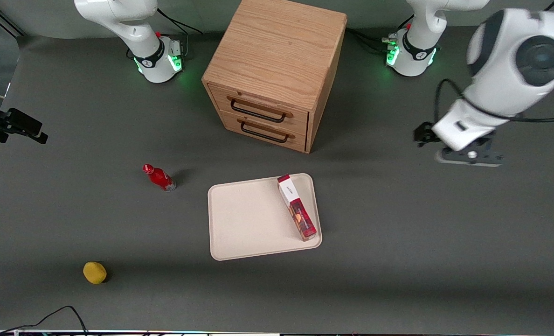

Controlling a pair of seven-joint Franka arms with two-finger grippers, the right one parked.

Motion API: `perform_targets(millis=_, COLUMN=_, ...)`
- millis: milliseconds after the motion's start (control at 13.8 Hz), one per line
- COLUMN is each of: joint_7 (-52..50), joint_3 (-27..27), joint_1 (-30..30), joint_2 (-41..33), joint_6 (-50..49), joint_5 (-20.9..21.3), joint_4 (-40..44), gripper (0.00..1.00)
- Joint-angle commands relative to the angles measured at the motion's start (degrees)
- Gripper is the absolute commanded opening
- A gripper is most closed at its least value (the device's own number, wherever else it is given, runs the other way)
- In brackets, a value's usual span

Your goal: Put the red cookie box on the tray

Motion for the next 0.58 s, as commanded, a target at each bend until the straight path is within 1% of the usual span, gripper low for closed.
perform_targets(millis=0, joint_7=10.4, joint_3=6.5, joint_1=-0.8, joint_2=-3.0, joint_6=-1.2, joint_5=-1.3, joint_4=-1.7, gripper=1.0)
perform_targets(millis=218, joint_7=10.5, joint_3=10.5, joint_1=-0.8, joint_2=-2.7, joint_6=-3.7, joint_5=-1.0, joint_4=1.5, gripper=1.0)
perform_targets(millis=508, joint_7=8.9, joint_3=10.7, joint_1=-0.2, joint_2=-2.3, joint_6=-6.1, joint_5=-1.0, joint_4=3.2, gripper=1.0)
